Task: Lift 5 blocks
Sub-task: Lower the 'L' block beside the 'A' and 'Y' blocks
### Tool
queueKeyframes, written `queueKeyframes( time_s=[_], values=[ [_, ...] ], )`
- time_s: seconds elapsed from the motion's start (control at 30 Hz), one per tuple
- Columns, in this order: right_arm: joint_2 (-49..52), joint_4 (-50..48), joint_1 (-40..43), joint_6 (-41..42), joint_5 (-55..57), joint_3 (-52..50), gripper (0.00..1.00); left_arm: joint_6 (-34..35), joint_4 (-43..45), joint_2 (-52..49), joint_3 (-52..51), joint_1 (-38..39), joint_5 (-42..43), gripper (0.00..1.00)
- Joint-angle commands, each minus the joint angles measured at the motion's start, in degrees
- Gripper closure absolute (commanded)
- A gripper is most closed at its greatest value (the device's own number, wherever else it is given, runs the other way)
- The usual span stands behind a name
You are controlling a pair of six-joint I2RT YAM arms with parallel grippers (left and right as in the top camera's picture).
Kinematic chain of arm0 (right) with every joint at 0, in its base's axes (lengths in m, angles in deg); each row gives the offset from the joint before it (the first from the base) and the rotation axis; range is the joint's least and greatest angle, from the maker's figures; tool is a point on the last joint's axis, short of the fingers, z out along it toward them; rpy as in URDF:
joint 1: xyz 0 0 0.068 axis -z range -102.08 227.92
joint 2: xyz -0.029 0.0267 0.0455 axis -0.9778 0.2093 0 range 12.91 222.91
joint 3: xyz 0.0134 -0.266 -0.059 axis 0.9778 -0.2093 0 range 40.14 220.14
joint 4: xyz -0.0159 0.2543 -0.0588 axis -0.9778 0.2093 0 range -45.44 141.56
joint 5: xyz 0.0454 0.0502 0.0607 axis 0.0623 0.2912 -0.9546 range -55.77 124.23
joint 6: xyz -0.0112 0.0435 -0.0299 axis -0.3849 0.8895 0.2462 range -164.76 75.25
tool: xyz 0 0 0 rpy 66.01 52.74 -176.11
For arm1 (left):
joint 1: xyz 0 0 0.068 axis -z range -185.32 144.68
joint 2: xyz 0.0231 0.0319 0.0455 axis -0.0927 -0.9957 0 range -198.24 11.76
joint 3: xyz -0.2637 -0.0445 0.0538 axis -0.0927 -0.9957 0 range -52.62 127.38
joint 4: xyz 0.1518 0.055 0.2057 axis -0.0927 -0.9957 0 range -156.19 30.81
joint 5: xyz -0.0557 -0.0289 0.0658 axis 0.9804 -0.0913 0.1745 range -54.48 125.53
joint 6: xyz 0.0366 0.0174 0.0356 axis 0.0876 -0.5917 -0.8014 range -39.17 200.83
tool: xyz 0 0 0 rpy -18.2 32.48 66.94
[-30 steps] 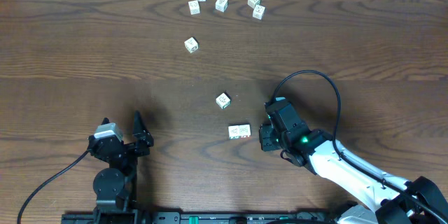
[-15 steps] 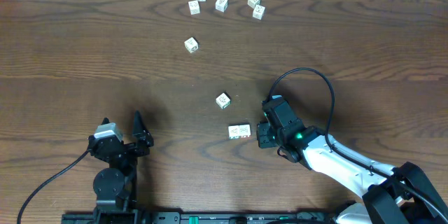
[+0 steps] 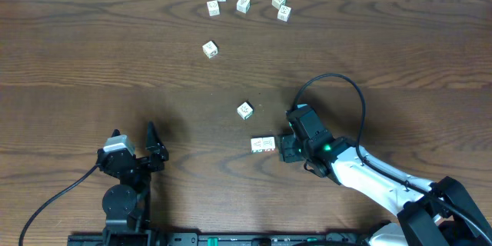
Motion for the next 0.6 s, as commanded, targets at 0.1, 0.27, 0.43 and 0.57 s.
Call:
queueKeyframes(
  time_s=[0.1, 0.27, 0.43, 0.57],
  values=[
    [-1.55, 1.99, -0.87, -1.09, -0.22, 1.36, 0.23, -0.33, -1.73, 0.33, -1.4, 0.13, -0.52, 0.21],
    [-4.79, 6.75, -0.87, -1.84, 2.62, 4.02, 0.28, -0.33, -1.73, 0.33, -1.4, 0.13, -0.52, 0.21],
    [-8.04, 13.25, -0.85, -3.32, 7.08, 6.49, 0.36, -0.33, -1.73, 0.33, -1.4, 0.13, -0.52, 0.21],
    [-10.12, 15.26, -0.48, -3.76, 8.63, 7.8, 0.63, -0.33, -1.73, 0.33, -1.4, 0.13, -0.52, 0.21]
  ],
)
